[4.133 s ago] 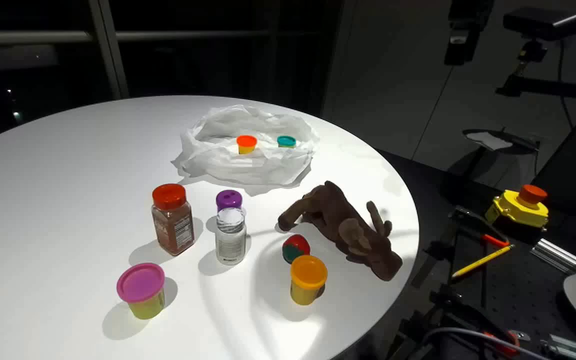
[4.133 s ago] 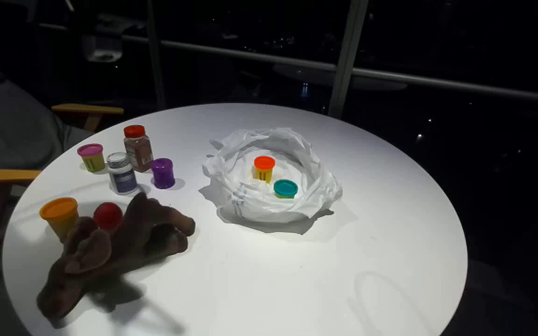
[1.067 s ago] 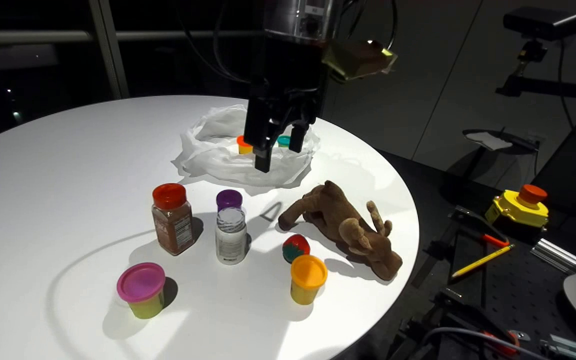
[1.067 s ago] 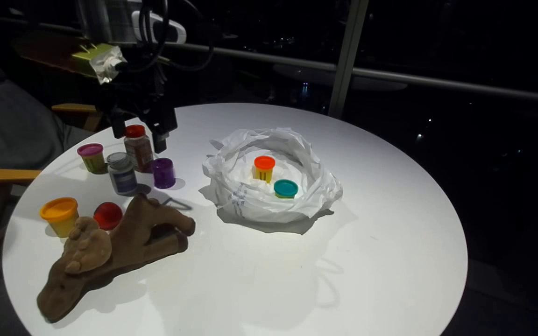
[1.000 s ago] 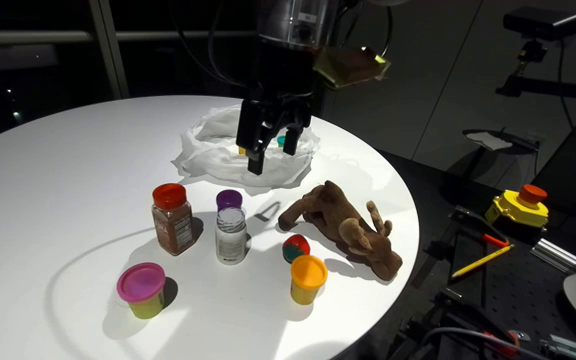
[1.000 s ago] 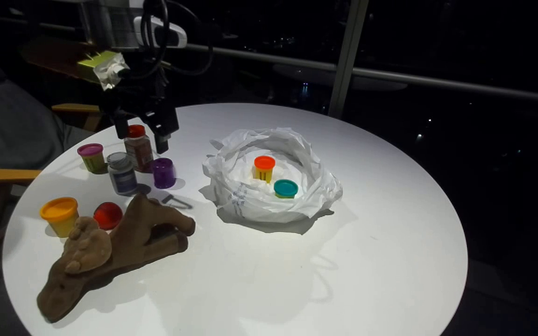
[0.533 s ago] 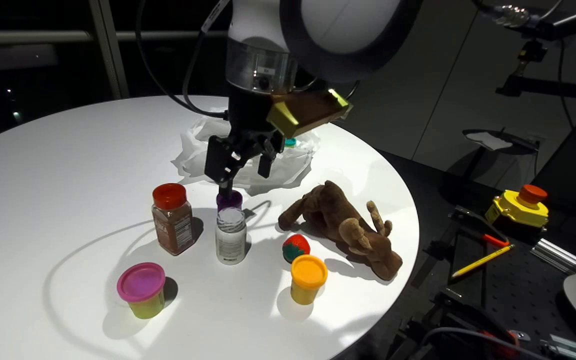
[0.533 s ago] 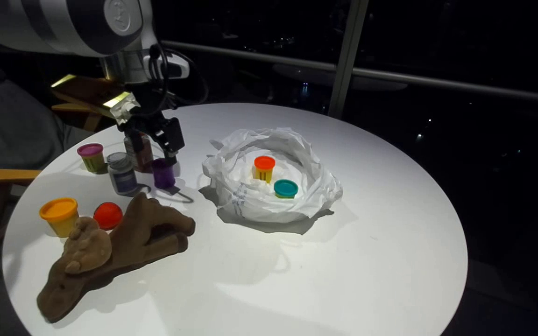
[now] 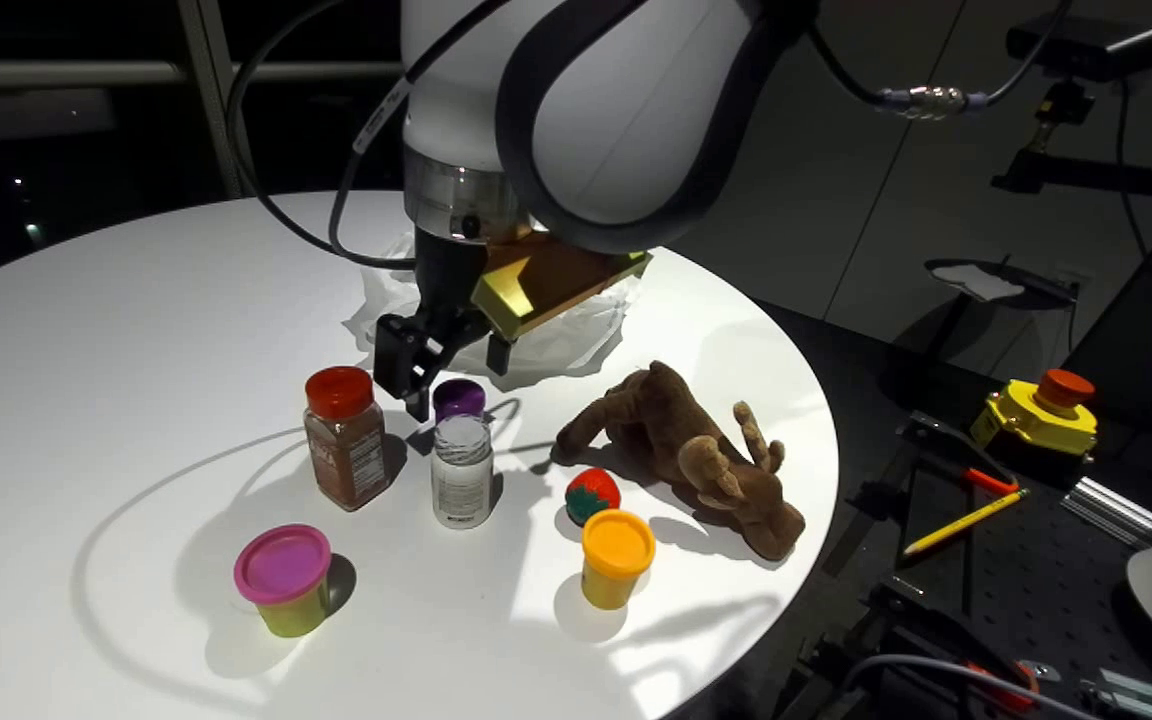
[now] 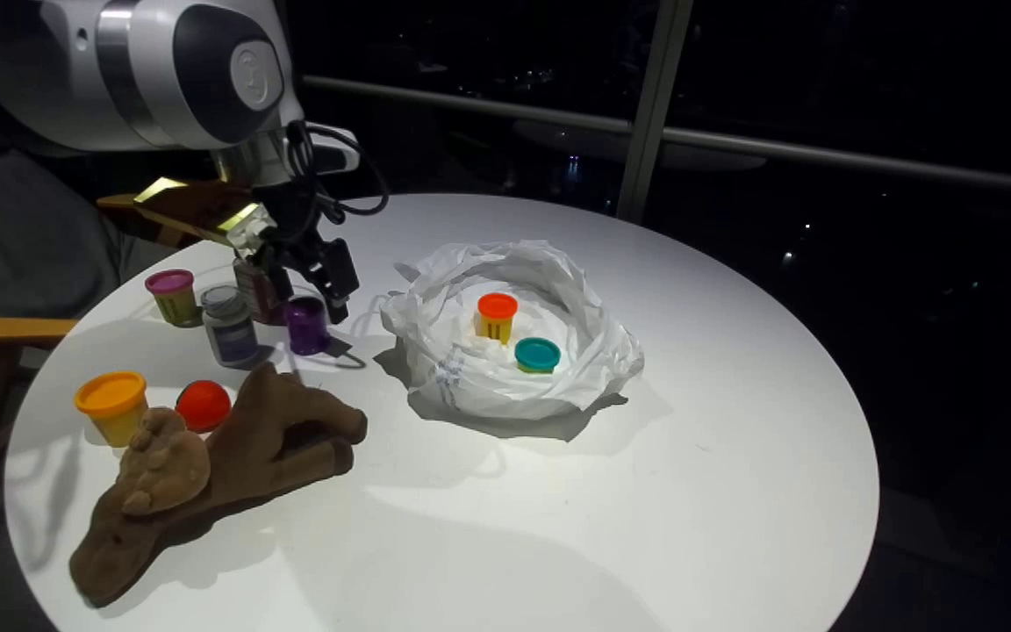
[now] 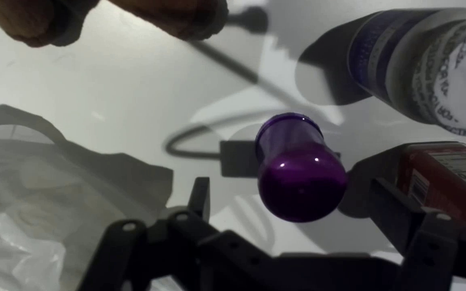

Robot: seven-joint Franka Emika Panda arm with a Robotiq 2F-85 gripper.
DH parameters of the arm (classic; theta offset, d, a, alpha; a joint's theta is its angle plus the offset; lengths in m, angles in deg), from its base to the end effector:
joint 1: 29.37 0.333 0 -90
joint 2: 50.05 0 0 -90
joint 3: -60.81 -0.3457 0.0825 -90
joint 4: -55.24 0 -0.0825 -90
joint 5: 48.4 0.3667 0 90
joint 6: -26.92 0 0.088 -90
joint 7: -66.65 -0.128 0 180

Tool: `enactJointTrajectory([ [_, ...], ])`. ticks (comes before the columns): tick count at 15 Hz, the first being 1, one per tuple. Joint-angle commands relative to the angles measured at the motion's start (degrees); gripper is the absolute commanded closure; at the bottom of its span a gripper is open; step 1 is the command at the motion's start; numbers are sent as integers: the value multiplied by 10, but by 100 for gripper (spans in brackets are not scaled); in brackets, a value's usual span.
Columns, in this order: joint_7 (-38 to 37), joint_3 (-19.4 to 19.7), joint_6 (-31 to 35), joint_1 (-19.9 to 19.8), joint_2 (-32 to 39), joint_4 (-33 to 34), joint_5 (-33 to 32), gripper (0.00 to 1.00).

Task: Put the things on the table into the plastic bag

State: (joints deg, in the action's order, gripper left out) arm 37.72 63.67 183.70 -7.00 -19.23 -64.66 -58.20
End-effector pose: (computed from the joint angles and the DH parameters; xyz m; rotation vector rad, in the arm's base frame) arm 0.5636 0.2058 0.1901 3.0854 -0.0035 0.2110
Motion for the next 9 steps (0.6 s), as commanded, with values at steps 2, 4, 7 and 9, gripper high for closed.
enactJointTrajectory([
  [2, -19, 16, -7, 19, 12, 18, 1, 11],
  [4, -24, 21, -6, 24, 10, 15, 0, 32],
  [7, -29, 23, -9, 28, 5, 12, 0, 58],
  [9, -47, 33, -30, 37, -5, 16, -2, 72],
])
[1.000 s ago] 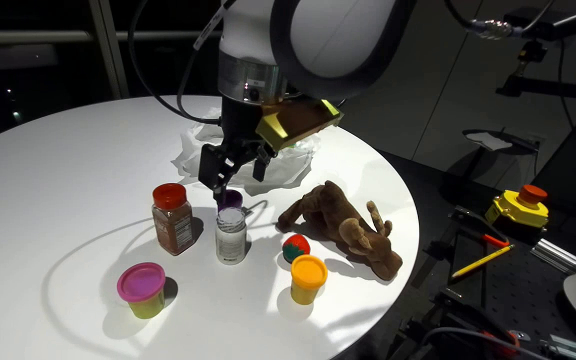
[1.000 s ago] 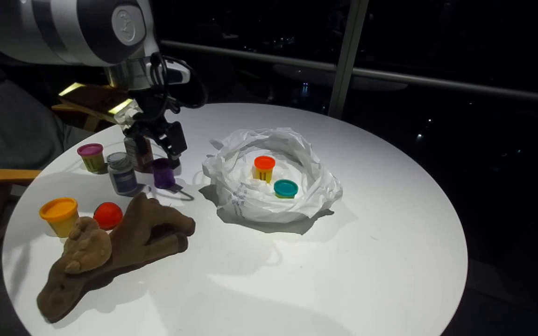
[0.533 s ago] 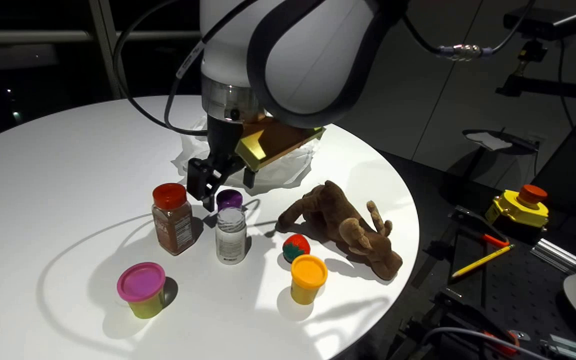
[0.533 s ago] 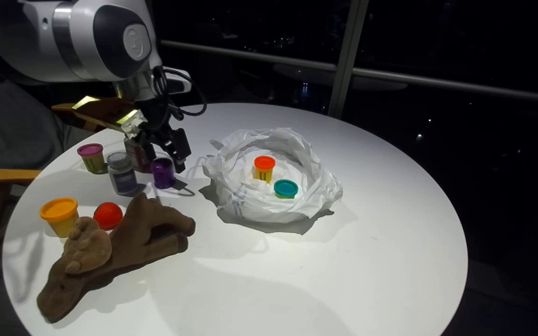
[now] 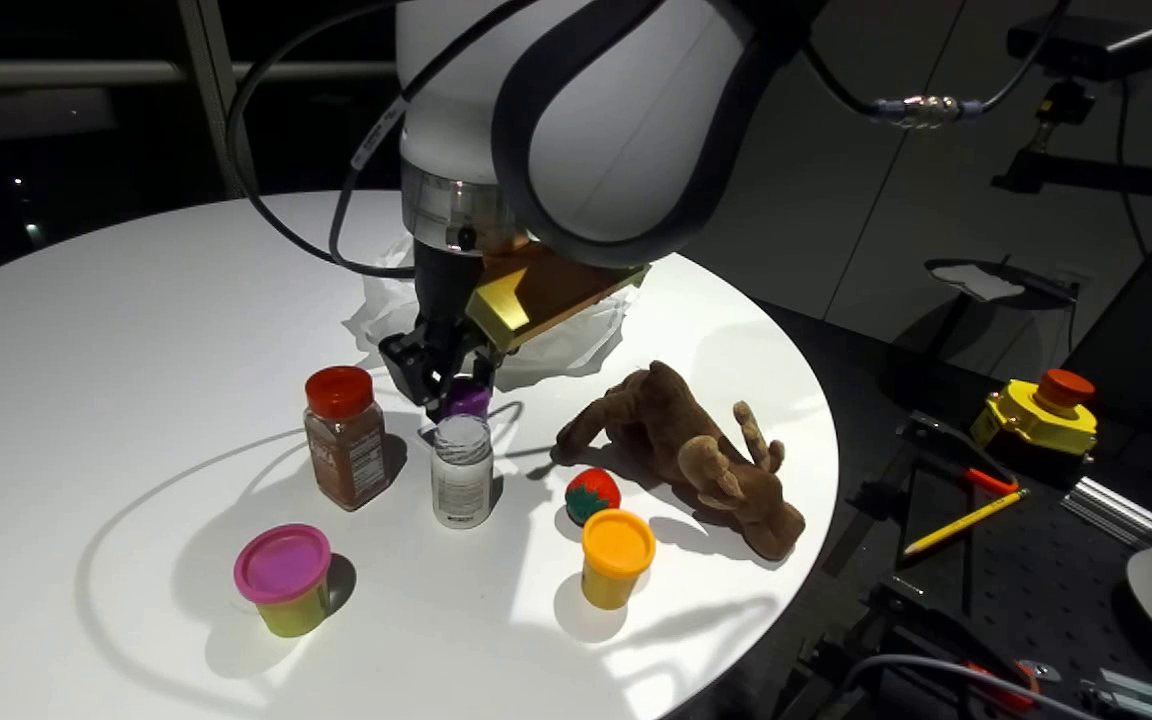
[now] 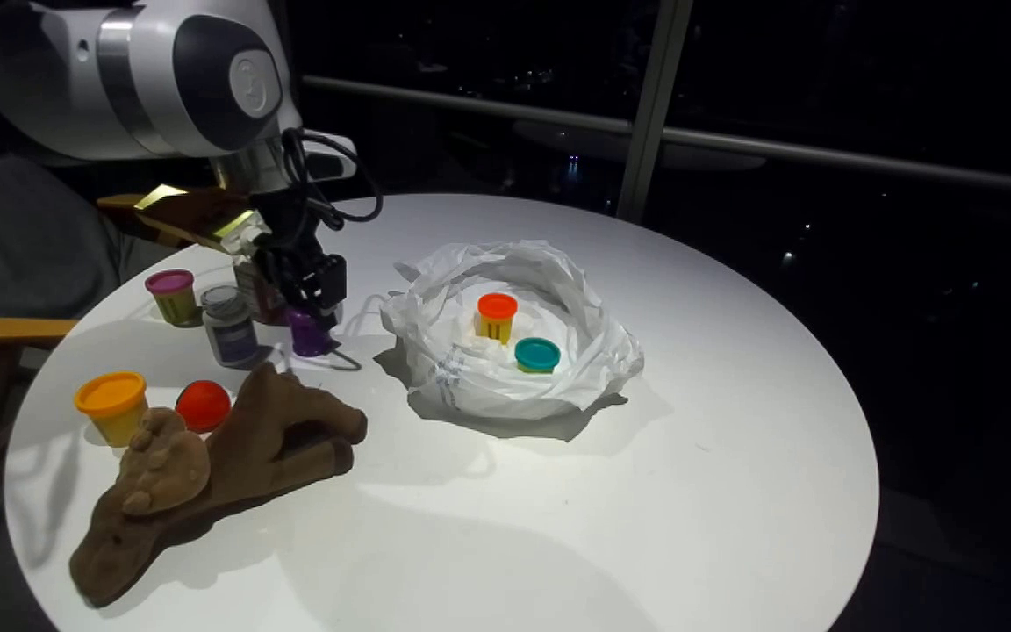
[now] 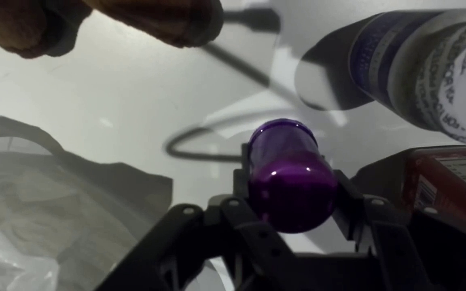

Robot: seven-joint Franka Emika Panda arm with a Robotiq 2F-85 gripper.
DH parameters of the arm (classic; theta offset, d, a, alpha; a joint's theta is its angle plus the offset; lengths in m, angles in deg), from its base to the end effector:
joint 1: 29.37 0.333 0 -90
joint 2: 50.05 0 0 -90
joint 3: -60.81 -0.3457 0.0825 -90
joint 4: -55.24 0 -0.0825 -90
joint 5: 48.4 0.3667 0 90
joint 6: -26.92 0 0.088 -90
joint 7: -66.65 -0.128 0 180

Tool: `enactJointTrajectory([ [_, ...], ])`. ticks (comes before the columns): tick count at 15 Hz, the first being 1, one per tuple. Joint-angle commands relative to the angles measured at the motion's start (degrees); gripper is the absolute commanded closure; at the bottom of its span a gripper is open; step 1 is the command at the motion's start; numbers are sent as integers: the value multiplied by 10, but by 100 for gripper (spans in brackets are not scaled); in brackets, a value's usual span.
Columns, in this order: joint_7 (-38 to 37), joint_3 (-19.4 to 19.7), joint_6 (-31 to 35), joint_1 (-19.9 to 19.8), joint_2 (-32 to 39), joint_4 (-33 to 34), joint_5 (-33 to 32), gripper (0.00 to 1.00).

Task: Put the things on the table into the plastic bag

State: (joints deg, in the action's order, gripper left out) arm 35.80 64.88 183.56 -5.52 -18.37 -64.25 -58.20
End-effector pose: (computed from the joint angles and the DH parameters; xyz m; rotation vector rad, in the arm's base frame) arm 0.5630 0.2087 0.1837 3.0736 -0.0414 0.2045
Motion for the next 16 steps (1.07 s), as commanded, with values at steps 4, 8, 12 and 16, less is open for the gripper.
enactJointTrajectory([
  [4, -42, 22, -158, 21, -68, 53, -15, 75],
  [8, -56, 19, -272, -8, -87, 129, -59, 75],
  [12, -54, 22, -270, -59, -64, 172, -99, 75],
  [16, -45, 28, -249, -108, -46, 165, -93, 75],
])
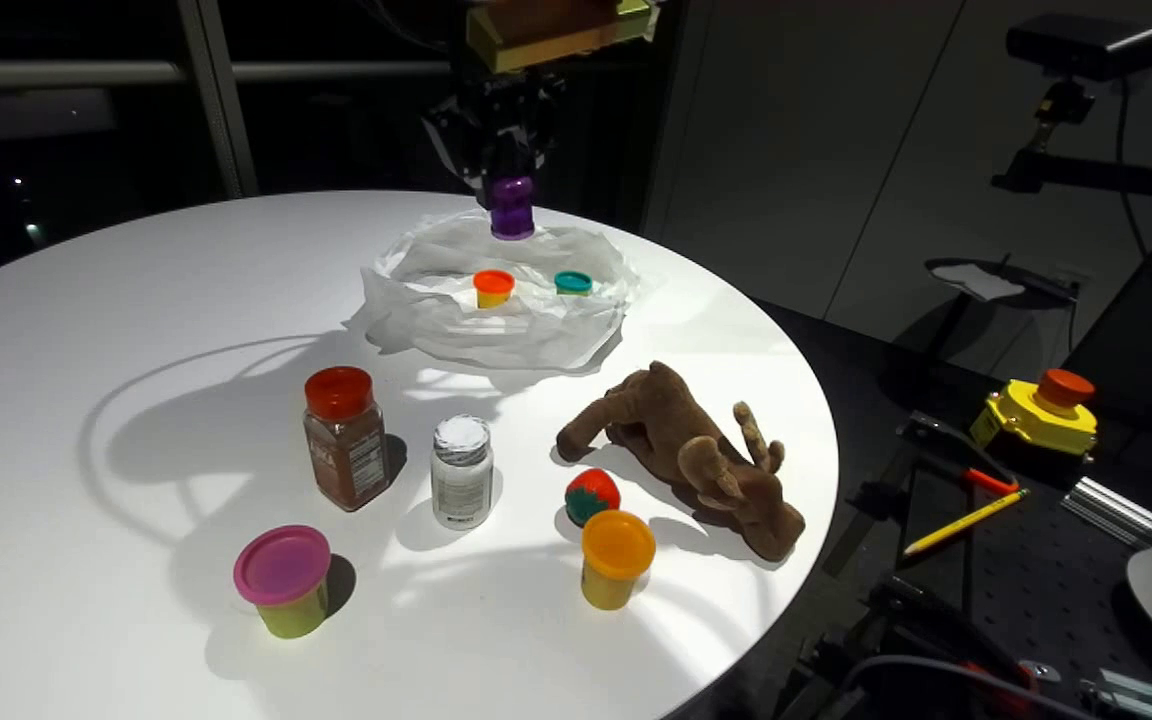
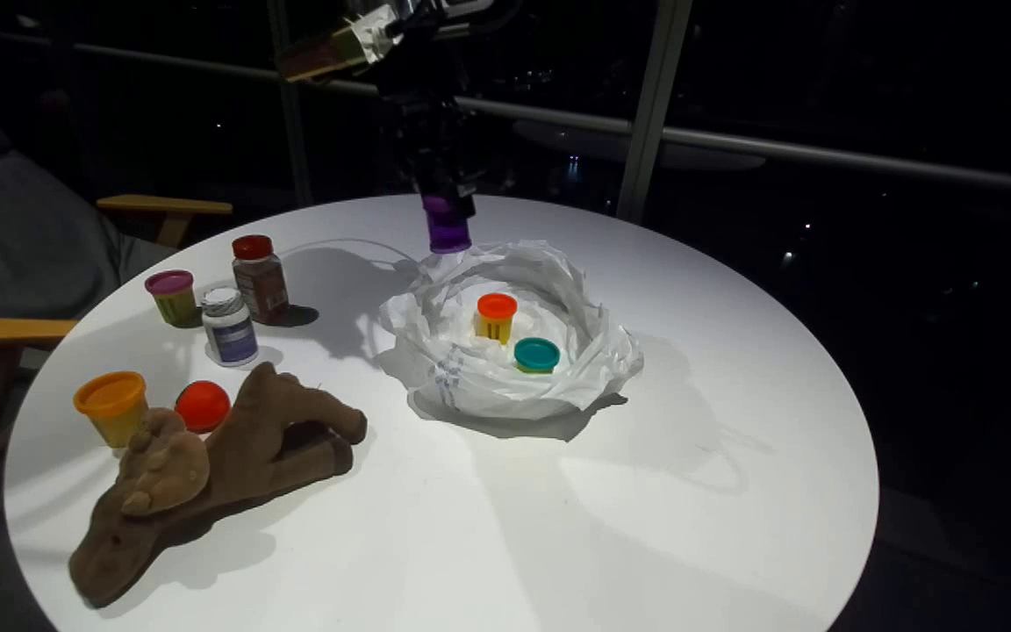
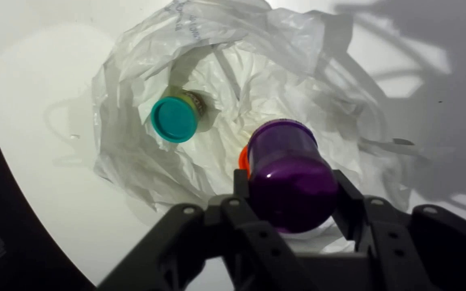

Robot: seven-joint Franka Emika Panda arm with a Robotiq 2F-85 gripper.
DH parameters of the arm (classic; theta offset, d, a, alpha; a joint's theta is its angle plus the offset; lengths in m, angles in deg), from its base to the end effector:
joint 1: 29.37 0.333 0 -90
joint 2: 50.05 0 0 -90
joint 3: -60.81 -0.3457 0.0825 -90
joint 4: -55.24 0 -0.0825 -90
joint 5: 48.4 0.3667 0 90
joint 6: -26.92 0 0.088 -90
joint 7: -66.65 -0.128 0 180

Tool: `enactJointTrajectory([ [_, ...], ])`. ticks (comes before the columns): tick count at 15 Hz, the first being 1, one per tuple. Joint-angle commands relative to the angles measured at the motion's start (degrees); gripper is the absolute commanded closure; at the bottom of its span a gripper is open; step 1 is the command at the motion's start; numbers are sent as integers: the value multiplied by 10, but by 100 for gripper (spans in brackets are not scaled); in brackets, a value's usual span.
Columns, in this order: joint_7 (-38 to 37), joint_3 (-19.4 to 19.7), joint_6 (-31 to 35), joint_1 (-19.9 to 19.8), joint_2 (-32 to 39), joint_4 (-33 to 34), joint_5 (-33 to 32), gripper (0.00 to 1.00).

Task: Put the things on the table into the plastic bag

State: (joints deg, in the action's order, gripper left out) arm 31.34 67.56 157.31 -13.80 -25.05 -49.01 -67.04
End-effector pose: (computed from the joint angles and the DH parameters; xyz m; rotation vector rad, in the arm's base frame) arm 0.6424 0.0932 0.3211 2.8448 -0.3446 0.1873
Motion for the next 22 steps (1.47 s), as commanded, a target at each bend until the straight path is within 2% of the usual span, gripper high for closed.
enactJointTrajectory([
  [1, 8, -1, 19, -35, 24, 6, 1, 75],
  [6, 43, -6, 83, -63, 54, -32, 15, 75],
  [13, 22, 30, 248, -55, 114, -69, 29, 75],
  [14, 28, 36, 262, -51, 113, -74, 31, 25],
  [15, 32, 43, 269, -46, 102, -83, 30, 24],
  [18, 30, 62, 276, -19, 57, -116, 22, 4],
  [19, 34, 62, 258, -9, 40, -120, 20, 0],
  [21, 62, 33, 207, -6, 5, -117, 35, 0],
  [22, 91, 4, 170, -14, -12, -111, 53, 0],
])
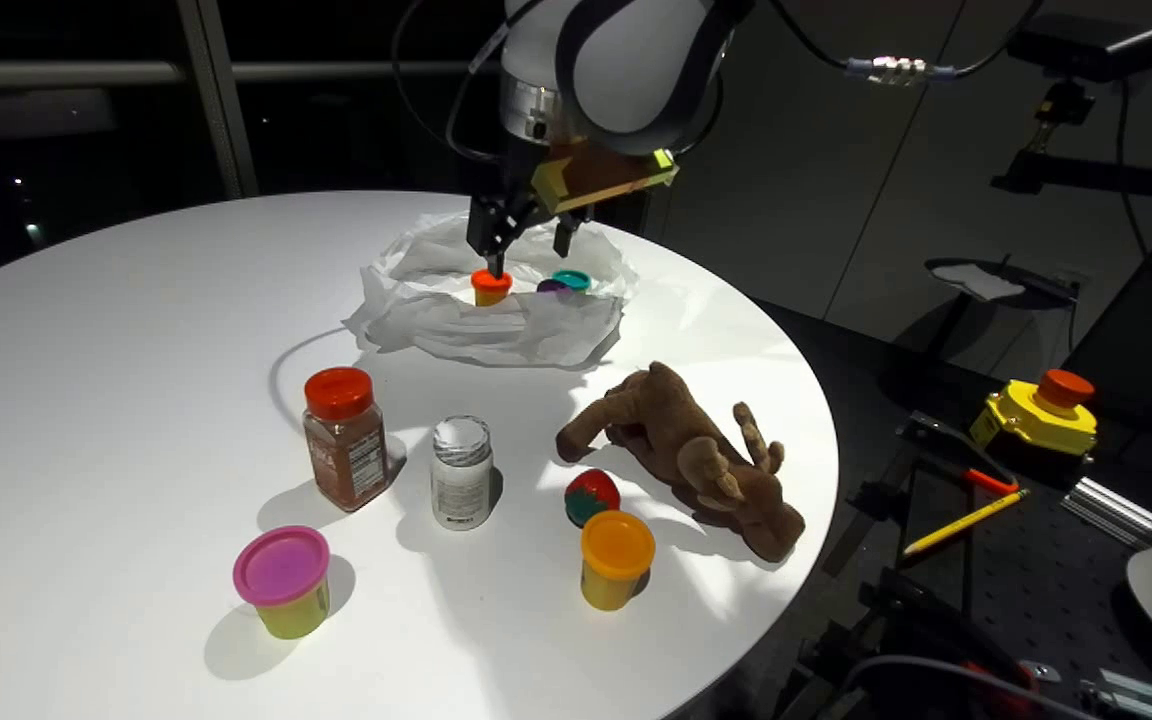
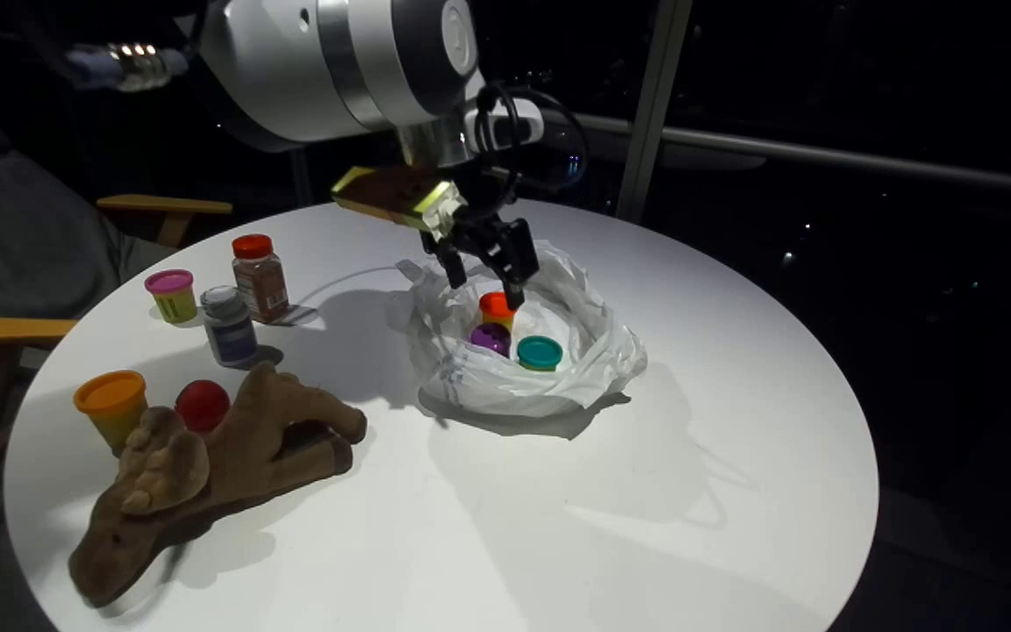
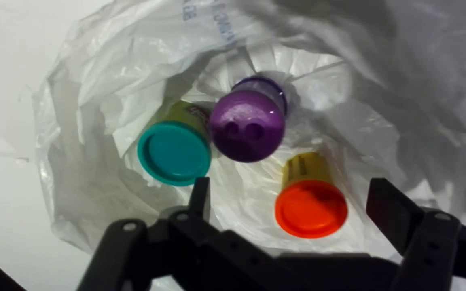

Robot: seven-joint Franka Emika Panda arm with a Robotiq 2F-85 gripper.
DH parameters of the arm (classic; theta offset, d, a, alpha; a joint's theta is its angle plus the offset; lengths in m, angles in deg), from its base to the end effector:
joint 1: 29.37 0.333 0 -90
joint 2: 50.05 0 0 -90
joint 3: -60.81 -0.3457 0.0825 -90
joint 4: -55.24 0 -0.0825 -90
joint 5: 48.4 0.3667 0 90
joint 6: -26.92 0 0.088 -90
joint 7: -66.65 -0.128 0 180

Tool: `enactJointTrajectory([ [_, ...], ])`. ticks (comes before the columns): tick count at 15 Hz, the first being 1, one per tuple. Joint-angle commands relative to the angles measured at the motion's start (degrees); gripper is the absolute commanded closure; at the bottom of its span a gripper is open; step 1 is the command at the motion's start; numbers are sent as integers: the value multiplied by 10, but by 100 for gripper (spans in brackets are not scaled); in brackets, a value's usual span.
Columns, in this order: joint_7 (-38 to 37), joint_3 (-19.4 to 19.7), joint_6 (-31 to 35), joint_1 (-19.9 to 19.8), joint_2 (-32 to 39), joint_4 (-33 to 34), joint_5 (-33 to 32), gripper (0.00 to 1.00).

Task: Put the things on the table into the plastic bag

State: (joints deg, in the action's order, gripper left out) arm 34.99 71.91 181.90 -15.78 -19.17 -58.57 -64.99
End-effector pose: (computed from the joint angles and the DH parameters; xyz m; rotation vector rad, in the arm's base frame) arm 0.6356 0.0419 0.2300 2.9234 -0.3241 0.3560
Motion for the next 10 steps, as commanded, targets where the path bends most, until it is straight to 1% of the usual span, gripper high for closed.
enactJointTrajectory([
  [1, 93, -74, -133, -5, -81, 1, 59, 0],
  [3, 135, -117, -218, -4, -86, 44, 92, 0],
  [5, 166, -153, -303, -1, -69, 99, 122, 0],
  [7, 187, -180, -384, 5, -40, 157, 144, 0],
  [9, 201, -196, -428, 9, -9, 196, 155, 0],
  [10, 196, -195, -438, 16, 10, 211, 147, 0],
])
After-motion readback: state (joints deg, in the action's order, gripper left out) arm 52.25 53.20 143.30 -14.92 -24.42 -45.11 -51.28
